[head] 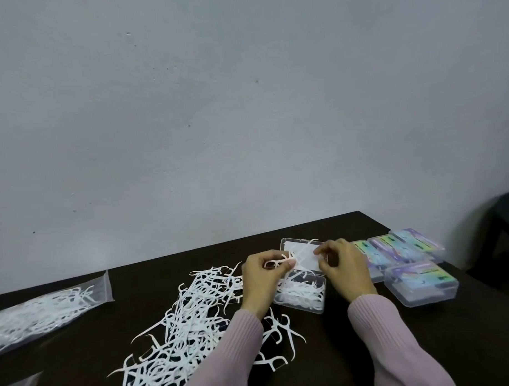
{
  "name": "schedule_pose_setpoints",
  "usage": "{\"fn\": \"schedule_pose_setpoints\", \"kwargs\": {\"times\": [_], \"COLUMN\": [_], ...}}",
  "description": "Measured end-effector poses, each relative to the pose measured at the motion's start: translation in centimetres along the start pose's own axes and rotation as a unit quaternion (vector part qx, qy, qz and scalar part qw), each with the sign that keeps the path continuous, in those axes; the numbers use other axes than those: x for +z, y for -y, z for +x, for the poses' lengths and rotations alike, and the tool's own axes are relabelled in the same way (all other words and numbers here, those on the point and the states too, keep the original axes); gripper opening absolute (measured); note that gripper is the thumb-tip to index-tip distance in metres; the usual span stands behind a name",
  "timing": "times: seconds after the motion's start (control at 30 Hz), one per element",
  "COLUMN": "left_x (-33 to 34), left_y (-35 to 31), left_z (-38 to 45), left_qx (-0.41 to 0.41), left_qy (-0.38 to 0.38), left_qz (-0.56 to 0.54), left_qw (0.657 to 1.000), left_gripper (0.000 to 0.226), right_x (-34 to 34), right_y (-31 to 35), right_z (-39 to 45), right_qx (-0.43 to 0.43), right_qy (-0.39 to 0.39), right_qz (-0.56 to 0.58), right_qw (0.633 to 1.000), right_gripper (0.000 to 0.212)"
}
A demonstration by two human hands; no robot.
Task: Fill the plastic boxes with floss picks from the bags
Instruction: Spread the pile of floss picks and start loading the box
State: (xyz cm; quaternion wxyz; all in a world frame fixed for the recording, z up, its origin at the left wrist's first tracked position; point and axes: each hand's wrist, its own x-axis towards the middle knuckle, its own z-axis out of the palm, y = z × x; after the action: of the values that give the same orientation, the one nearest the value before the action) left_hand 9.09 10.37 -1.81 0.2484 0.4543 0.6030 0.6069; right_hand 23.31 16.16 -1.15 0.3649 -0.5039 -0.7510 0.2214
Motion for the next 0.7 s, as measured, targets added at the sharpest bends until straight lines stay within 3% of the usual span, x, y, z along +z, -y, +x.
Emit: {"fn": "schedule_pose_setpoints", "kwargs": {"times": [0.2,0.43,0.6,0.7], "left_x": [0.6,0.5,0.0,-0.1], "left_y": [0.4,-0.1,-0.5,-0.3], "left_z": [-0.6,-0.8,-0.6,-0.4], "left_qx": [0.053,0.126,0.142,0.106], "left_qy": [0.049,0.121,0.174,0.215], "left_qz": [0.124,0.294,0.354,0.305], "left_qw": [0.99,0.94,0.908,0.922], "left_gripper": [0.017,0.031,0.046,0.056], "right_x": [0.8,0.5,0.0,-0.7], "right_y": [-0.9,-1.7,-1.7,-1.6], "right_z": [0.2,0.4,0.2,0.1], "right_qx": [0.059,0.079,0.046,0.01], "right_qy": [0.005,0.064,0.076,0.089], "right_qz": [0.023,0.108,0.046,-0.004], "right_qw": [0.998,0.989,0.995,0.996], "right_gripper": [0.031,0.041,0.027,0.019]}}
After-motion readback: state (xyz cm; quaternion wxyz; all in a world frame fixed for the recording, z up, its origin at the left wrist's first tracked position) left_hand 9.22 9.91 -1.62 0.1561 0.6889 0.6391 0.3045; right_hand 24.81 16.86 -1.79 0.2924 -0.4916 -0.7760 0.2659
